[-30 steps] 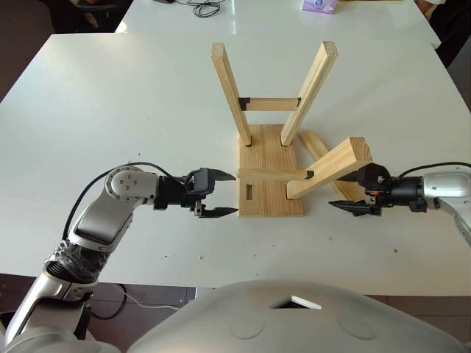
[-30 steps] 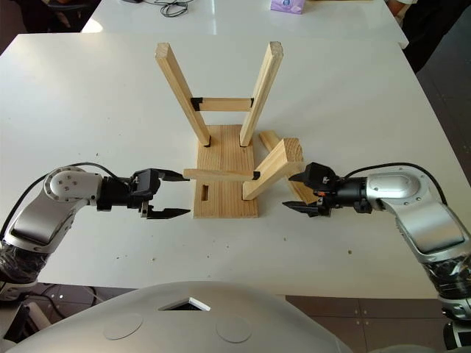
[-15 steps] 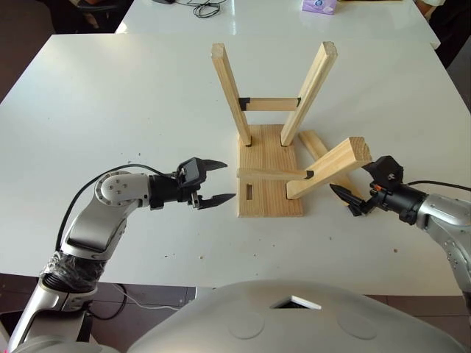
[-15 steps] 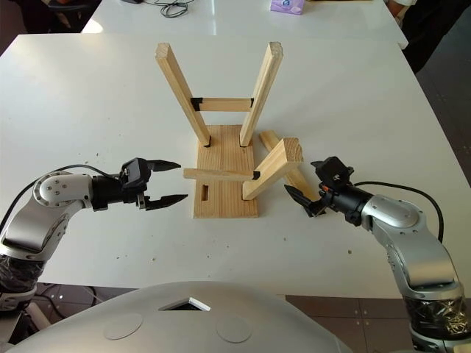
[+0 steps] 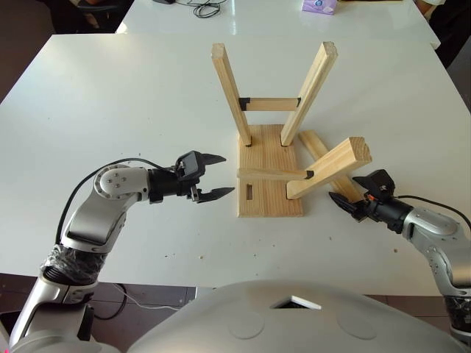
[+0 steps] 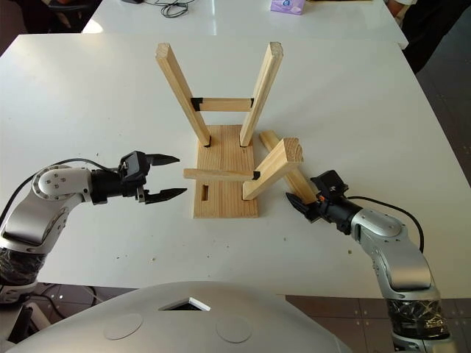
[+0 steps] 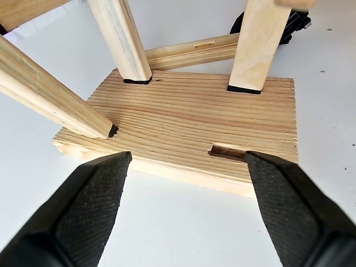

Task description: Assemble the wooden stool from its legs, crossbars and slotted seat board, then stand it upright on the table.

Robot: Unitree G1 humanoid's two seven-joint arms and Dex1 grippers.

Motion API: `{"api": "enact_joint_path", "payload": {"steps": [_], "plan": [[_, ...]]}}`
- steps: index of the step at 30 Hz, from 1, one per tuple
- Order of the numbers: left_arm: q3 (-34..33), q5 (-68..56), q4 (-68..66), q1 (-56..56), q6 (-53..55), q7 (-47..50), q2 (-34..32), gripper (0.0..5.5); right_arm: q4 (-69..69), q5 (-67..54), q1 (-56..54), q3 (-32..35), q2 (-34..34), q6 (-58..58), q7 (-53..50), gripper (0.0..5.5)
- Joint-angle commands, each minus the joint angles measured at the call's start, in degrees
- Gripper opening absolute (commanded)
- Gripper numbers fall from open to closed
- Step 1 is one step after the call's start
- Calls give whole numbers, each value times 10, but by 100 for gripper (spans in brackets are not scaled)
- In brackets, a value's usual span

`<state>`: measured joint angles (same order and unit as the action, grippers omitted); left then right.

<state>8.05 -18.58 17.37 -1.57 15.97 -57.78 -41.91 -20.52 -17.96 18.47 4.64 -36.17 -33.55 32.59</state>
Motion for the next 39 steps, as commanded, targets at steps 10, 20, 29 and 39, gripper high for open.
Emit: {"api": "enact_joint_path", "payload": {"steps": [10,20,29,39], "plan": [[-71,-8,-62,-28,-10,4,-11,380,35,29,-19,-2,-8,41,11,205],[-163,-99,-92,-156,70,42,6,380,33,6,-47,72,-23,37,18,206],[-212,-277,-49,-313,234,133,63,380,-6,-294,-163,297,-49,-13,105,206],[-160,-464,58,-353,338,228,164,380,-78,-558,-311,228,-112,-130,125,206]]}}
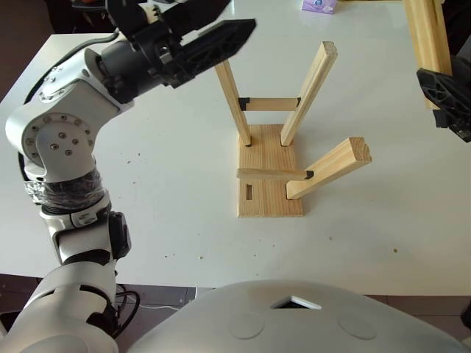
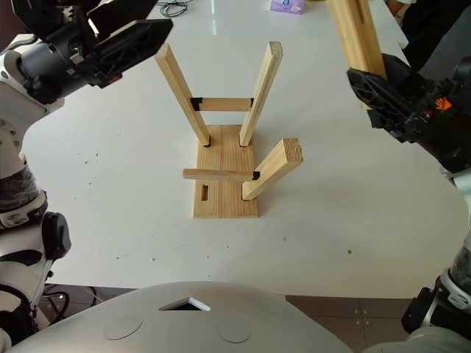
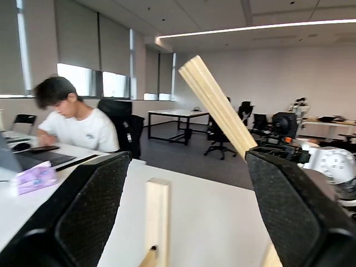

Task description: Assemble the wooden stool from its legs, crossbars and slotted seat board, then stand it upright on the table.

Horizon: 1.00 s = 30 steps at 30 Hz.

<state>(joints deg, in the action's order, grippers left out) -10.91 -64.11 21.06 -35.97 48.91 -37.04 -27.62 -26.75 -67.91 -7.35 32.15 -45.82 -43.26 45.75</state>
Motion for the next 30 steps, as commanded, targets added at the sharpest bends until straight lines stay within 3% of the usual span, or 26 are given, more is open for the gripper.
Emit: {"api": "enact_joint_path", "payload": {"steps": [1,9,21,30], "plan": [[37,-4,21,-8,7,22,25,380,-16,-73,-63,-58,-18,-41,-5,206],[56,-17,25,-15,5,8,34,380,16,-132,-121,-114,-49,-98,18,206],[23,-169,10,-34,29,24,29,380,31,-137,-154,-152,-67,-126,66,206],[44,-150,35,-9,25,2,20,380,28,-129,-189,-177,-65,-134,79,206]]}}
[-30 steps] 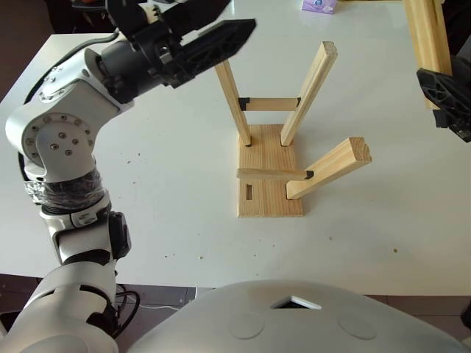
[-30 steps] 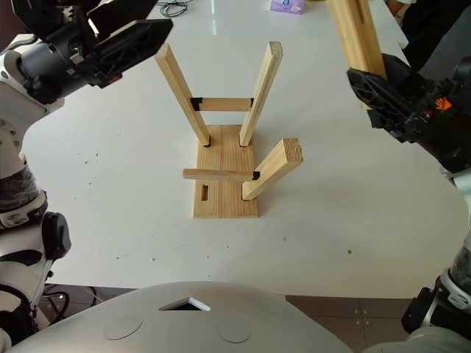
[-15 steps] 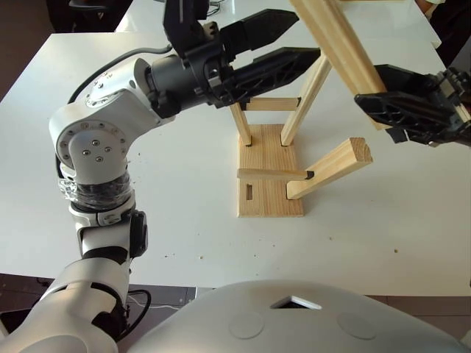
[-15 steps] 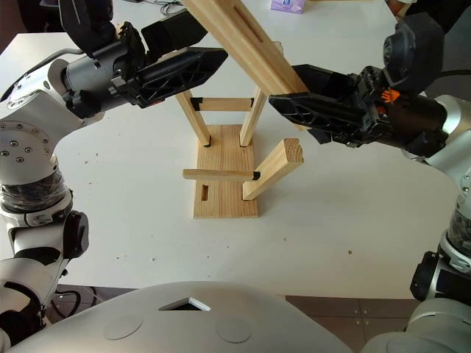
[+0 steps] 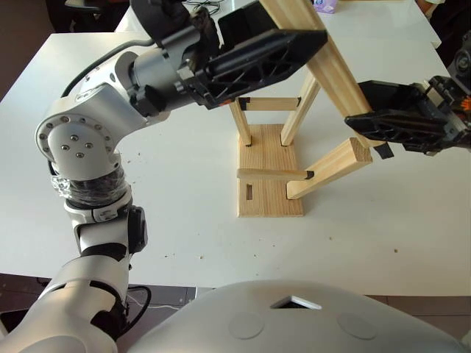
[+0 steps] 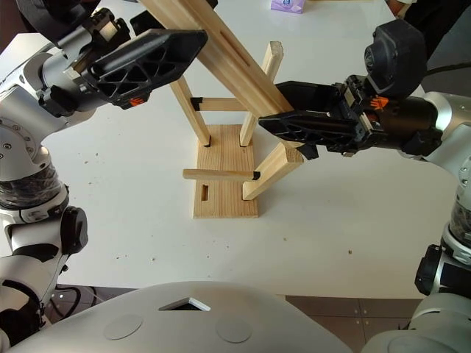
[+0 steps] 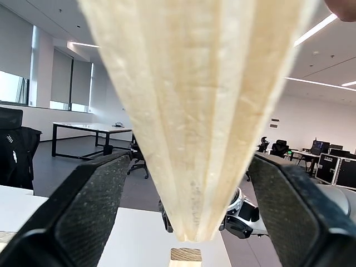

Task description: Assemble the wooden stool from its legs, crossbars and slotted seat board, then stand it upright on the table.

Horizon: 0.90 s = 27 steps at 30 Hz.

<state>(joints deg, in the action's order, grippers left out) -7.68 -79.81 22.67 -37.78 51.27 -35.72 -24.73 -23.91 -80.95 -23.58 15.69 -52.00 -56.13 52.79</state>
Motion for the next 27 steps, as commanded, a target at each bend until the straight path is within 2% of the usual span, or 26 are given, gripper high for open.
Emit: {"api": "enact_joint_path", "payload": {"steps": [1,11,22,27], "plan": [[23,28,29,15,-3,-22,-14,380,0,4,-31,-17,-3,-7,10,206],[36,58,27,17,-12,-34,-17,380,-3,30,-33,-39,-6,-9,29,206],[17,23,3,2,-5,-15,-21,216,-2,56,-18,-32,-17,-8,52,206],[21,18,3,1,-2,-10,-21,206,-10,64,-11,-33,-20,-4,60,206]]}}
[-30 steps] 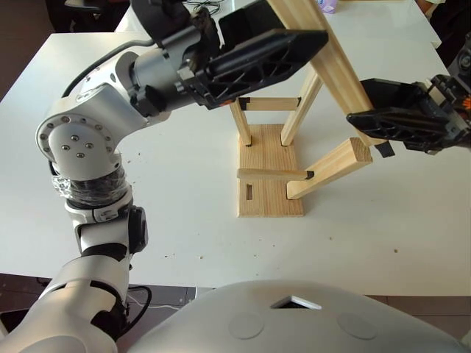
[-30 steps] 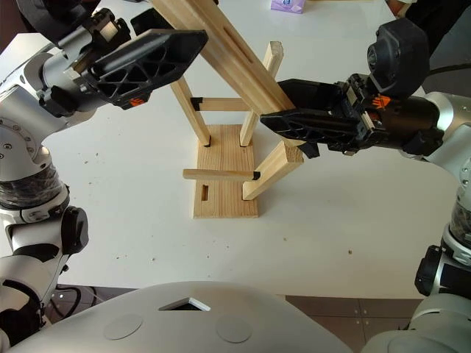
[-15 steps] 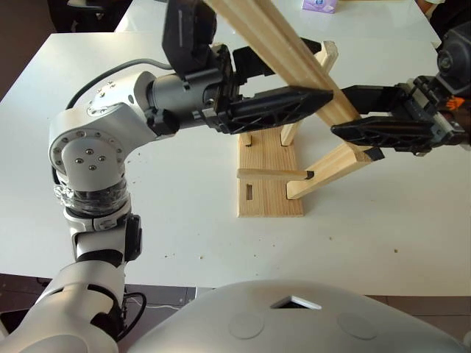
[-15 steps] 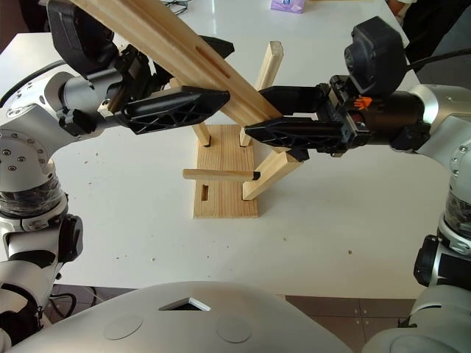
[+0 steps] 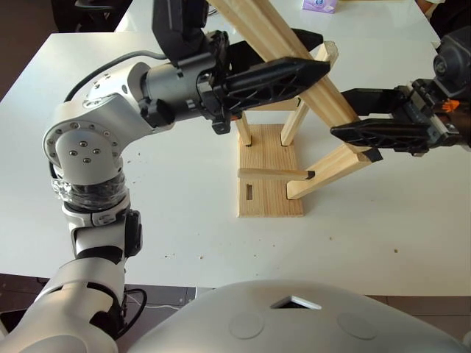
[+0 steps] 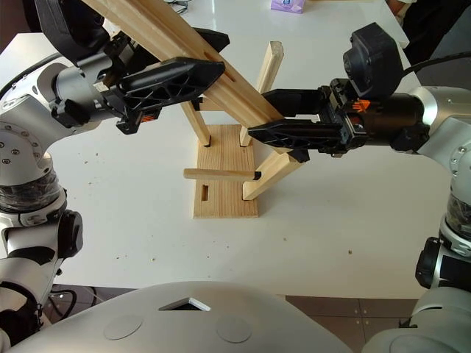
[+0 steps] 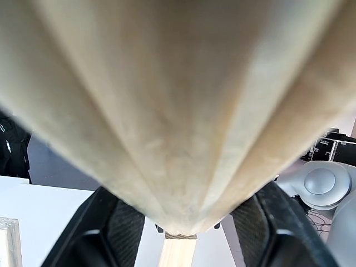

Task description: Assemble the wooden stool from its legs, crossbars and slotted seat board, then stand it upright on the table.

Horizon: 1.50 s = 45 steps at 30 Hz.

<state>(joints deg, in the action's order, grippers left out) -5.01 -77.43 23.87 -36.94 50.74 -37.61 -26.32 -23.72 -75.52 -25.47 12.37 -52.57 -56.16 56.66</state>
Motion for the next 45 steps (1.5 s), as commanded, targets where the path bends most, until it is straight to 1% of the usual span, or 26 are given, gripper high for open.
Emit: {"api": "enact_joint_path", "payload": {"steps": [1,9,14,17,18,25,29,31,34,37,39,40,42,45], "plan": [[-4,-4,-9,-7,4,10,-5,206,-12,12,8,-1,-15,-3,23,206],[12,40,-14,-2,-1,7,-13,206,-10,26,2,-3,-24,-1,39,206],[11,47,-17,-5,-8,11,-9,206,-9,33,-4,-9,-23,2,44,206],[6,51,-28,-16,-15,19,-7,206,-10,59,-7,-17,-13,17,24,206],[3,54,-35,-23,-17,21,-8,205,-9,65,-7,-20,-12,21,23,242],[-32,65,-100,-90,-28,1,-33,205,-9,103,12,-20,3,45,9,348],[-38,89,-117,-102,-33,-22,-54,205,-5,111,20,-4,3,52,3,413],[-45,107,-124,-103,-35,-43,-79,205,0,112,27,13,-2,55,4,415],[-56,135,-132,-92,-37,-97,-135,205,4,114,59,54,-15,57,5,415],[-68,178,-134,-67,-48,-162,-202,205,3,122,126,125,-29,58,13,415],[-81,193,-128,-50,-53,-192,-233,205,0,130,183,179,-30,59,16,415],[-89,192,-115,-37,-49,-199,-243,205,-2,134,212,203,-28,59,19,415],[-100,194,-74,9,-49,-216,-260,205,-3,147,255,230,-25,65,29,415],[-97,215,-5,88,-73,-249,-271,205,-14,160,328,276,-15,70,43,415]]}}
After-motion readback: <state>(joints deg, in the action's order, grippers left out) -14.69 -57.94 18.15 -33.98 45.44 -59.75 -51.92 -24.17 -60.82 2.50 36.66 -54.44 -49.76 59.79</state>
